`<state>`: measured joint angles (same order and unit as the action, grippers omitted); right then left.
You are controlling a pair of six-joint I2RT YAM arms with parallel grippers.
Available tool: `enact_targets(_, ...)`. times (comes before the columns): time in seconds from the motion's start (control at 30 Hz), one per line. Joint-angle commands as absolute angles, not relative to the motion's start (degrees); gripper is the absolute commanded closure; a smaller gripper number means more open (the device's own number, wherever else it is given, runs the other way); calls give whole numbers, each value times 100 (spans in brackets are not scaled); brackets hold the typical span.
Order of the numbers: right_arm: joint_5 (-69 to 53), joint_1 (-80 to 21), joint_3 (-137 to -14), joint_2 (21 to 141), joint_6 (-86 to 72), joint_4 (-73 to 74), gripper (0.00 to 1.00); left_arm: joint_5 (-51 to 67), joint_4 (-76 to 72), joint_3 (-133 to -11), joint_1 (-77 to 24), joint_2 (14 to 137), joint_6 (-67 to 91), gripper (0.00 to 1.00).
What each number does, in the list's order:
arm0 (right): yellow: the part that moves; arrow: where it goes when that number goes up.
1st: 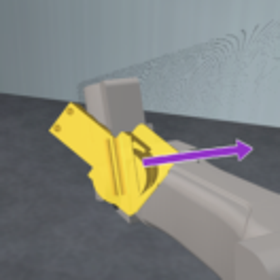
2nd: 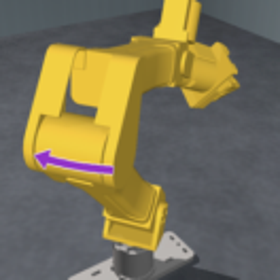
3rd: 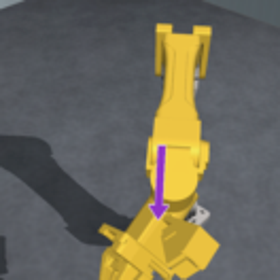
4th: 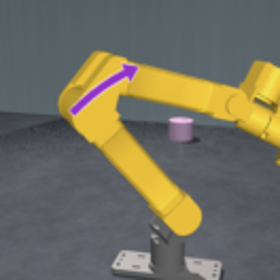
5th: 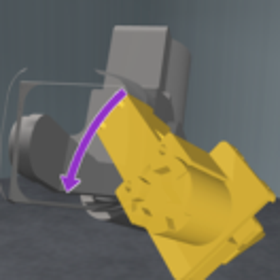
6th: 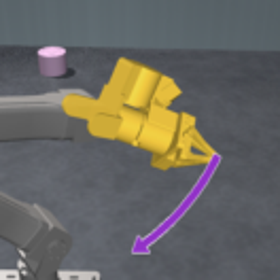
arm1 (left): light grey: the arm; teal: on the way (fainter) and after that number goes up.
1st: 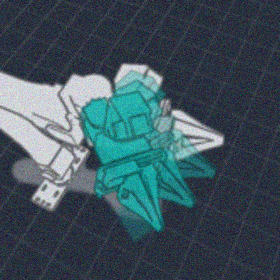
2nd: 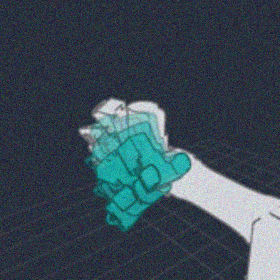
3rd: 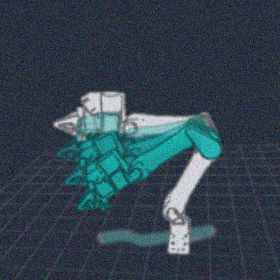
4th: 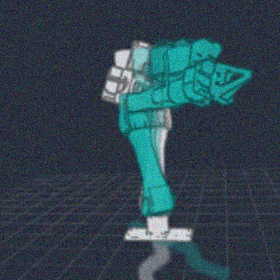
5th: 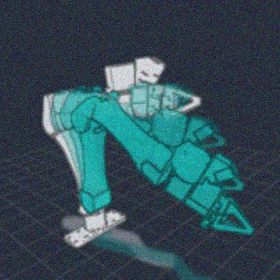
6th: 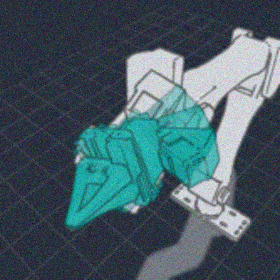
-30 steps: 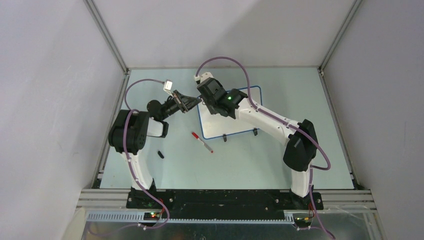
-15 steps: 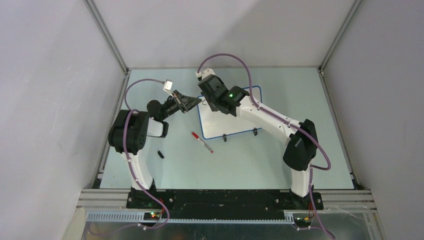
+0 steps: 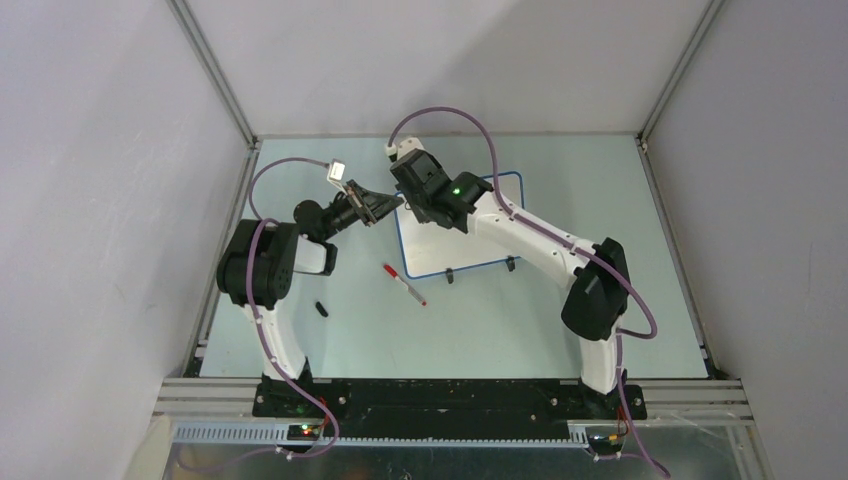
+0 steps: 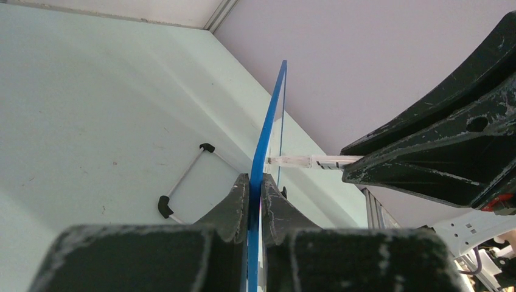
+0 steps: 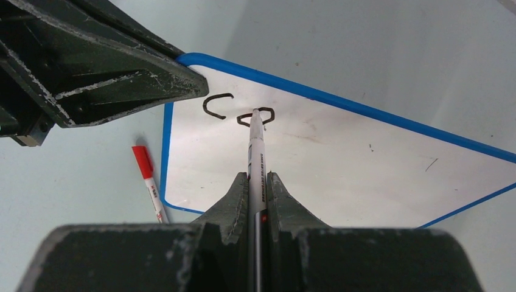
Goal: Write a sentence on the whiteboard
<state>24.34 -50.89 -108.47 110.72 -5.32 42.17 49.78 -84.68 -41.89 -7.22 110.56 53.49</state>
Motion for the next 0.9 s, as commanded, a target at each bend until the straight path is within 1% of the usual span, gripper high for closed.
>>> enact_targets(0.0, 2385, -5114, -11086, 11197, -494, 4178, 100, 5054, -8780, -4158, -774, 10750, 5229, 95)
enact_targets(0.37, 2334, -5131, -10905, 11068, -512, 4157, 100, 5054, -8780, -4157, -775, 10750, 5221, 95)
enact_targets(0.7, 2147, -4930, -9945, 10116, -566, 3389, 100, 5050, -8780, -4174, -777, 10773, 5244, 95)
enact_targets(0.87, 2100, -4798, -9751, 9934, -628, 3317, 100, 5040, -8782, -4177, -778, 10775, 5254, 95)
